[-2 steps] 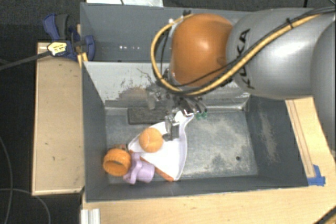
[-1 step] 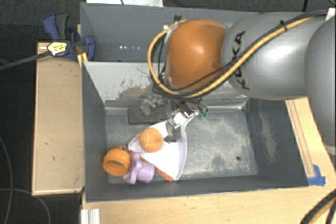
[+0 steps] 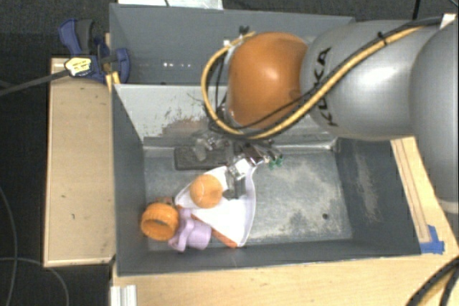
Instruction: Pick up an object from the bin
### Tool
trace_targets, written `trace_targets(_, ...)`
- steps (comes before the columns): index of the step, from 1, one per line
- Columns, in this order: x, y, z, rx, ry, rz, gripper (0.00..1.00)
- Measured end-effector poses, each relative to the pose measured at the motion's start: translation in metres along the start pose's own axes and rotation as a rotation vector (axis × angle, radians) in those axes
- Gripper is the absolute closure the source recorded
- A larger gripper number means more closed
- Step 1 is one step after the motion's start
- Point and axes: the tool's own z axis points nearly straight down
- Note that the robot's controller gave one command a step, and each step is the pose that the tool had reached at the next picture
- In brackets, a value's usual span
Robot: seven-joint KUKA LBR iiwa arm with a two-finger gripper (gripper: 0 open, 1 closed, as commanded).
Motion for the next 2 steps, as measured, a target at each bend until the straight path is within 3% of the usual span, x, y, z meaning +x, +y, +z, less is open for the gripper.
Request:
trace_targets(1,0.002,-0.002,0.073,0.001,-0.004,0.122,0.0)
trace_targets(2,-0.01,-0.009,0.083,0.003,-0.014,-0.05,1.0)
